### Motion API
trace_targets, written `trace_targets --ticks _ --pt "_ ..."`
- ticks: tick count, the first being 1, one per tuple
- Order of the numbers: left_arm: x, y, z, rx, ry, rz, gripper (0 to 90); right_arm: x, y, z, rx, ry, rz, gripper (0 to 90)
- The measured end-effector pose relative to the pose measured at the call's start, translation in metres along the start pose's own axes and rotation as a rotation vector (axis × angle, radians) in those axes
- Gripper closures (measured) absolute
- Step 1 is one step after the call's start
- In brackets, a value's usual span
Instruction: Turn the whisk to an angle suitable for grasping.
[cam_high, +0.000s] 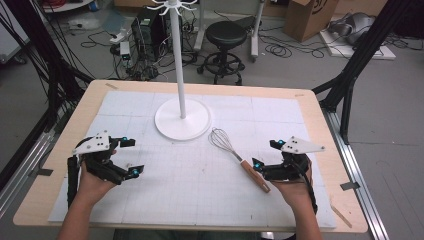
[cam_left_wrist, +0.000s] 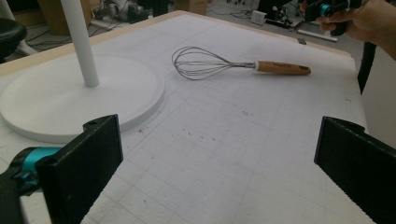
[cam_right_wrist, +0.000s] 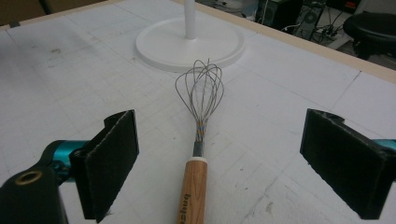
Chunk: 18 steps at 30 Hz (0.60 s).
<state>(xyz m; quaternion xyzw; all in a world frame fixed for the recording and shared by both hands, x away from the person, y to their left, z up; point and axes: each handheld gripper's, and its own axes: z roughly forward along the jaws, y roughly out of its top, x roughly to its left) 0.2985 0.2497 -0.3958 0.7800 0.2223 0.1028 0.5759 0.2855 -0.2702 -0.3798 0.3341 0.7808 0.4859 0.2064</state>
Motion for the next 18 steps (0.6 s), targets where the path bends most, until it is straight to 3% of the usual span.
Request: trace_targets --ticks 8,14,15,18 --pt "0.001 -0.004 0.004 0.036 0.018 -0.008 1.7 0.001 -0.001 0.003 0.034 -0.005 0.002 10.6" --pt "0.003 -0.005 0.008 0.032 0.016 -0.014 1.7 0.006 -0.004 0.012 0.092 -0.003 0.009 11.1" --pt "0.003 -0.005 0.009 0.021 0.012 -0.021 1.7 0.008 -0.006 0.017 0.128 -0.004 0.005 12.6" --pt "0.003 -0.005 0.010 0.032 0.007 -0.018 1.7 0.010 -0.009 0.022 0.163 -0.004 -0.010 14.5"
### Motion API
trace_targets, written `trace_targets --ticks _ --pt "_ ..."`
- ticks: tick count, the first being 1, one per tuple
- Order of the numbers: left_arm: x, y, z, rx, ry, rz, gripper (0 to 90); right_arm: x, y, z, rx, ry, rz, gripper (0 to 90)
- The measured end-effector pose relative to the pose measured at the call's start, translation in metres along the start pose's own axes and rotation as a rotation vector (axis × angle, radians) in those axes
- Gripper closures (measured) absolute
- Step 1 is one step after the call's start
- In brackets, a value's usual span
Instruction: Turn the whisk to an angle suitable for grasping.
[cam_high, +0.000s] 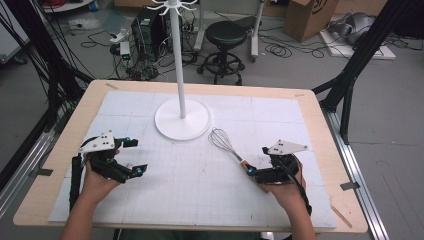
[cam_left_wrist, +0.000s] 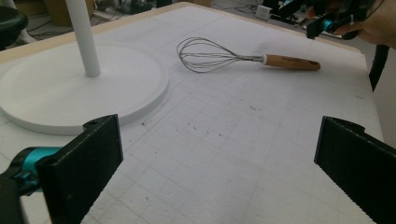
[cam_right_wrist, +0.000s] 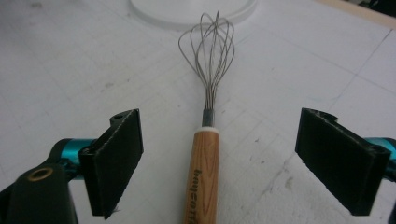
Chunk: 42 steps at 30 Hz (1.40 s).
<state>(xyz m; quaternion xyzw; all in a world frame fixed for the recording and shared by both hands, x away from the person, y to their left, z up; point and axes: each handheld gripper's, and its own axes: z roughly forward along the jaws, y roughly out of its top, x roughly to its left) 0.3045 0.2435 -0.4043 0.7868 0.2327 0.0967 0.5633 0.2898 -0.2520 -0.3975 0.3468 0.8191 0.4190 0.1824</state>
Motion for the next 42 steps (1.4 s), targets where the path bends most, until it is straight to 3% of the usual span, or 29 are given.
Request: trace_targets --ticks 6,8,12,13,14,16,18,21,25,29,42 --pt "-0.001 -0.001 0.003 0.020 -0.003 0.006 1.7 0.003 -0.007 0.018 0.091 0.022 0.007 22.7" --pt "-0.002 -0.001 0.004 0.012 -0.005 0.001 1.7 0.005 -0.009 0.025 0.131 0.012 -0.006 29.9" --pt "-0.002 -0.001 0.005 0.021 -0.005 0.000 1.7 0.006 -0.013 0.034 0.186 0.021 0.020 47.6" --pt "-0.001 -0.001 0.005 0.025 -0.005 0.004 1.7 0.006 -0.014 0.036 0.197 0.023 0.014 51.7" --pt "-0.001 -0.001 0.006 0.024 -0.008 0.005 1.7 0.010 -0.015 0.040 0.241 -0.005 -0.022 59.4" --pt "-0.002 -0.002 0.006 0.027 -0.007 0.002 1.7 0.012 -0.015 0.042 0.261 -0.023 -0.045 60.4" --pt "-0.002 -0.002 0.007 0.034 -0.007 0.006 1.7 0.012 -0.016 0.042 0.262 -0.016 -0.026 66.9" --pt "-0.002 -0.002 0.008 0.032 -0.010 0.005 1.7 0.010 -0.017 0.042 0.259 0.001 -0.014 69.9" --pt "-0.003 -0.002 0.009 0.036 -0.015 0.007 1.7 0.009 -0.017 0.042 0.256 0.020 -0.012 70.7" --pt "-0.002 -0.002 0.007 0.027 -0.011 0.004 1.7 0.009 -0.017 0.042 0.246 0.067 -0.007 70.7" --pt "-0.003 0.000 0.004 0.018 -0.010 0.005 1.7 0.037 -0.003 0.059 0.231 0.197 -0.109 70.7"
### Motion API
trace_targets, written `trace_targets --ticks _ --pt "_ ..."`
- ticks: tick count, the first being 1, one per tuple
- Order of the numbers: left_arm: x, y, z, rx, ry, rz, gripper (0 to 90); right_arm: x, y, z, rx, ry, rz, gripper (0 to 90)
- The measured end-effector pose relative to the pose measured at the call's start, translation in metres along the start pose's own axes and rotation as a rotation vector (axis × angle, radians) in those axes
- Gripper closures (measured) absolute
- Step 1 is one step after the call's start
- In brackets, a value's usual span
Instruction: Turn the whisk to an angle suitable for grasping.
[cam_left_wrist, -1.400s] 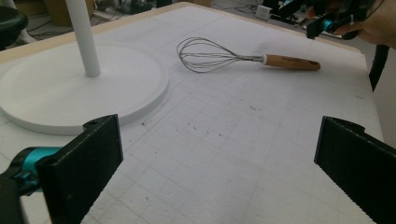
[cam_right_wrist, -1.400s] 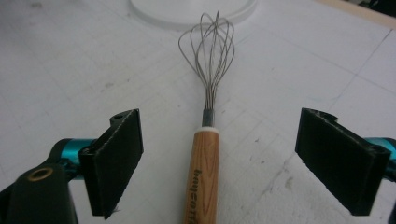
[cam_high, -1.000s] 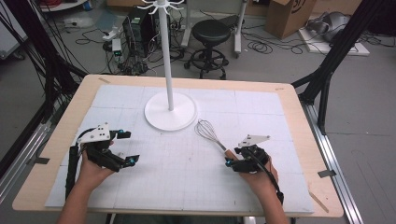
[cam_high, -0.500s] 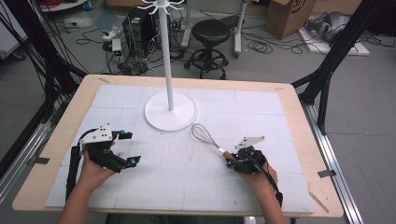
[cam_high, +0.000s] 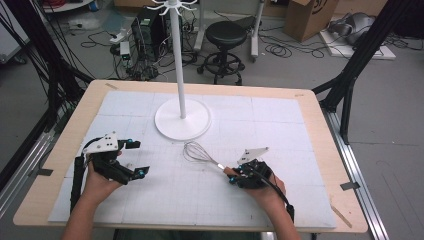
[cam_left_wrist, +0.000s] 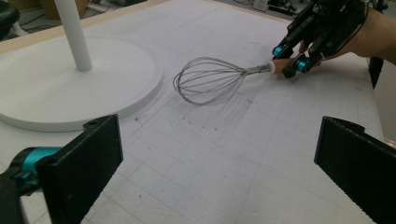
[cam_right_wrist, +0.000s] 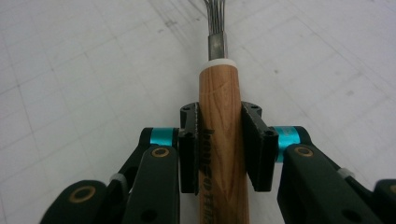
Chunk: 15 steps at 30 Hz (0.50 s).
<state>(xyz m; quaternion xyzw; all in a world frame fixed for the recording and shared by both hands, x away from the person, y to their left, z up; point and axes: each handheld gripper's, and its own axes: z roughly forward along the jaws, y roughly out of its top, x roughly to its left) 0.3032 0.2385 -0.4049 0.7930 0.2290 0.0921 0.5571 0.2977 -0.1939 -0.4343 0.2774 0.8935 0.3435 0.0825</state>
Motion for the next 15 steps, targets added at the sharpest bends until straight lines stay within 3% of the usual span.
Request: trace_targets --ticks 4,15 --pt "-0.001 0.001 -0.001 -0.001 0.001 0.005 1.7 0.008 0.012 0.009 0.000 0.019 -0.035 70.7" --pt "-0.003 0.005 -0.005 -0.009 0.007 0.016 1.7 0.030 0.054 0.050 0.003 0.130 -0.132 70.6"
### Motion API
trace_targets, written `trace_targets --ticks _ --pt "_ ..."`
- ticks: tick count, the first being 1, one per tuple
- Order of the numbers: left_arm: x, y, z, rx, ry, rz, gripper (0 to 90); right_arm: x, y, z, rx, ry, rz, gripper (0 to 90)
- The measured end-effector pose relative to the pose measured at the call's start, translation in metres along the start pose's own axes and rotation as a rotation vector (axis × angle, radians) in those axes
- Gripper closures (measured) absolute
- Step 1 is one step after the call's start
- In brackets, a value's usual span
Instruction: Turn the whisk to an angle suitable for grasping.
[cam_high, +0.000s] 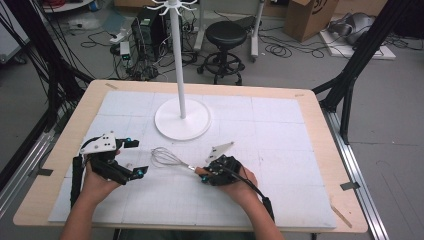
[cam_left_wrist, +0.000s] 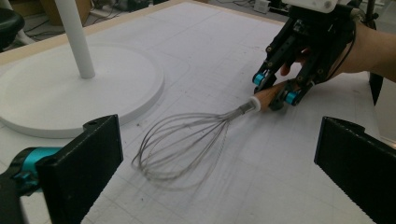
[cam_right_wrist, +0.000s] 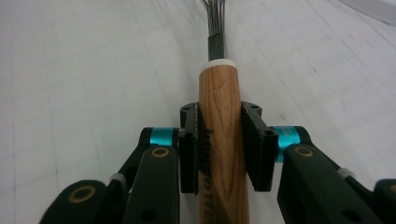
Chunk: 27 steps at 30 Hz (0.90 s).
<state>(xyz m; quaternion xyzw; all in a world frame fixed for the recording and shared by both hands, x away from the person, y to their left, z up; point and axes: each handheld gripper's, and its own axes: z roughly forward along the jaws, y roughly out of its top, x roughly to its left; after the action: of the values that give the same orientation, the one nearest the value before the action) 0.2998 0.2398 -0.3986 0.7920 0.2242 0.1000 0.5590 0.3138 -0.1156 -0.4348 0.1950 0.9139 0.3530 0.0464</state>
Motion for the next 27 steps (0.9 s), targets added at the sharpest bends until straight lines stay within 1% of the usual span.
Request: trace_targets --ticks 4,8,11,13,14,15,18,19,21,24,25,26,27 --pt "-0.001 0.002 -0.001 -0.001 0.003 0.009 1.7 0.004 0.018 0.017 0.002 0.030 -0.042 70.6" --pt "-0.001 0.003 -0.003 -0.013 -0.001 0.010 1.7 0.007 0.031 0.030 0.007 0.049 -0.057 70.5" --pt "-0.001 0.004 -0.004 -0.009 -0.001 0.014 1.7 0.009 0.037 0.038 0.015 0.046 -0.079 69.9" --pt "-0.001 0.004 -0.004 -0.009 -0.001 0.017 1.7 0.009 0.038 0.039 0.014 0.048 -0.078 69.6" --pt "-0.001 0.004 -0.004 -0.012 -0.001 0.014 1.7 0.009 0.037 0.038 0.017 0.048 -0.072 67.9" --pt "-0.001 0.004 -0.004 -0.014 -0.003 0.010 1.7 0.008 0.037 0.037 0.012 0.036 -0.077 63.0" --pt "-0.001 0.003 -0.003 -0.012 -0.001 0.010 1.7 0.007 0.034 0.031 0.008 0.020 -0.057 56.9" --pt "-0.001 0.003 -0.003 -0.010 -0.001 0.009 1.7 0.007 0.033 0.027 0.006 0.021 -0.050 56.8" --pt "-0.001 0.003 -0.002 -0.007 -0.002 0.010 1.7 0.007 0.029 0.019 -0.003 0.006 -0.060 56.2" --pt "-0.002 0.003 -0.002 -0.004 -0.002 0.012 1.7 0.006 0.017 0.005 0.007 -0.016 -0.055 54.0" --pt "-0.002 0.003 -0.002 -0.004 -0.005 0.013 1.7 0.006 0.012 -0.001 0.001 -0.024 -0.039 53.1" --pt "-0.002 0.003 -0.001 -0.002 -0.004 0.013 1.7 0.005 0.007 -0.005 -0.011 -0.028 -0.039 52.8" --pt "-0.002 0.003 -0.001 0.000 -0.004 0.013 1.7 0.004 0.002 -0.011 -0.025 -0.034 -0.028 52.4"
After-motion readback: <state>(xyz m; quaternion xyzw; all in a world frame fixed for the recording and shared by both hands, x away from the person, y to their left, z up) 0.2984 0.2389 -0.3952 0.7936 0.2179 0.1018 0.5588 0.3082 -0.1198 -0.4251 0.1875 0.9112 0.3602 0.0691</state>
